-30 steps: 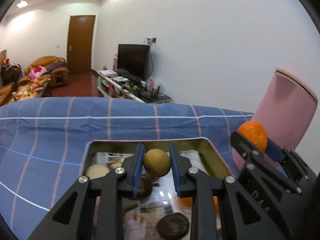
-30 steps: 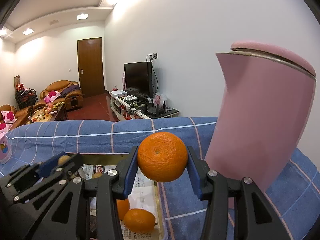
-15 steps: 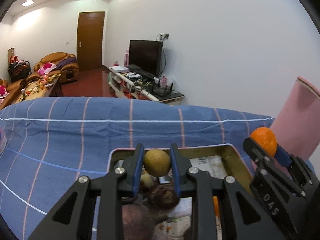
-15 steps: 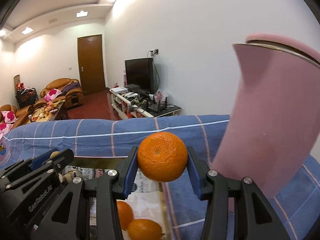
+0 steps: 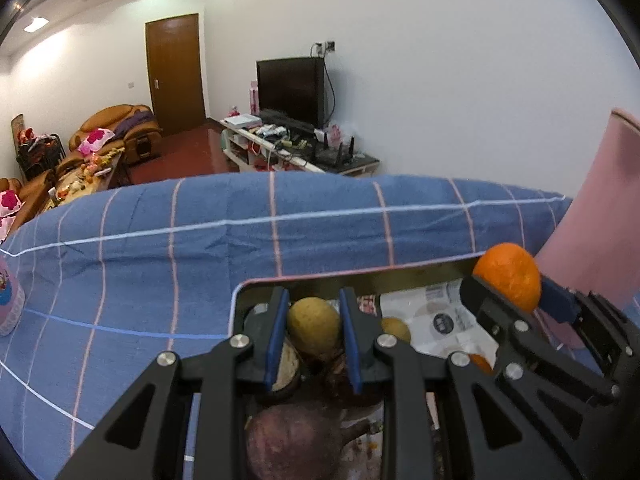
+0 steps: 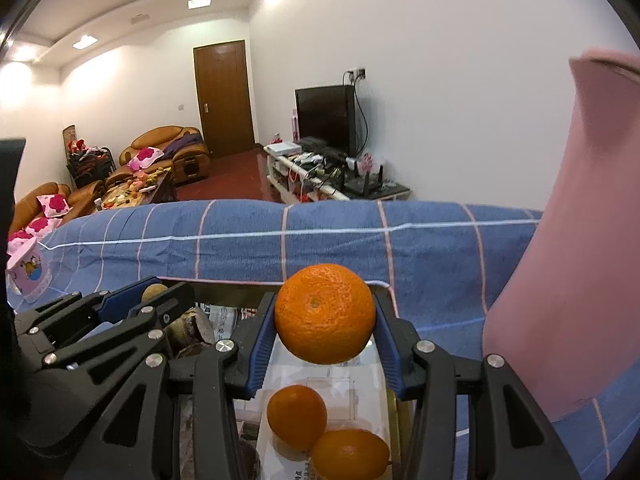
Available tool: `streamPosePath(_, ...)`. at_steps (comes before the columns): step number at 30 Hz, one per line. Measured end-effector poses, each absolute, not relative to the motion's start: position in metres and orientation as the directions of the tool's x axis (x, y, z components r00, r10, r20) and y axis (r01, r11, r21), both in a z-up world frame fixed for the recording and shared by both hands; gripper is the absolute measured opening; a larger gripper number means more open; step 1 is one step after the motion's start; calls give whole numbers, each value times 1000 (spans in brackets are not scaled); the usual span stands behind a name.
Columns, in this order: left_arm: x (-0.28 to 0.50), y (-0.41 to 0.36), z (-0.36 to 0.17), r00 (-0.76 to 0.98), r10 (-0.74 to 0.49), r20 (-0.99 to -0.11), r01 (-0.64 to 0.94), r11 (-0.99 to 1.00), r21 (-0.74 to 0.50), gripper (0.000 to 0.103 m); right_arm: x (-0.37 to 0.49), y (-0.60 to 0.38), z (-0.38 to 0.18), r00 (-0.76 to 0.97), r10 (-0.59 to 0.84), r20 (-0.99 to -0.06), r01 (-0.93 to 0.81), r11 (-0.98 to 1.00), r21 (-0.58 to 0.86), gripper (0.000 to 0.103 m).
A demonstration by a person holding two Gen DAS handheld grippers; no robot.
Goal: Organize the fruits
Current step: 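Carry the kiwi with the left tool while the right carries the orange over the tin, then open the left tool to drop the kiwi while the right drops the orange into the tin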
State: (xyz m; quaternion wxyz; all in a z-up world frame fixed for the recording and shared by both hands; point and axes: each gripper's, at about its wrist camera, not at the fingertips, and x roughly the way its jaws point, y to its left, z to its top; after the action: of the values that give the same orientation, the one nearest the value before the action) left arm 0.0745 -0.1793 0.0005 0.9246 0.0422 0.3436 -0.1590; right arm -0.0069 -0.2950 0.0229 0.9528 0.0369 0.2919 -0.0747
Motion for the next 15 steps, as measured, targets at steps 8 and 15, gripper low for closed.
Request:
streamPosePath(8,72,-188,-6,691,-218,-690,329,944,32,27,10,-303,9,776,-77,-626,154,986,69,49)
streamPosePath(15,70,-189,-6,707,-195,-680,329,942,72,27,22,-300,0,738,-67,-671,132,990,46,49)
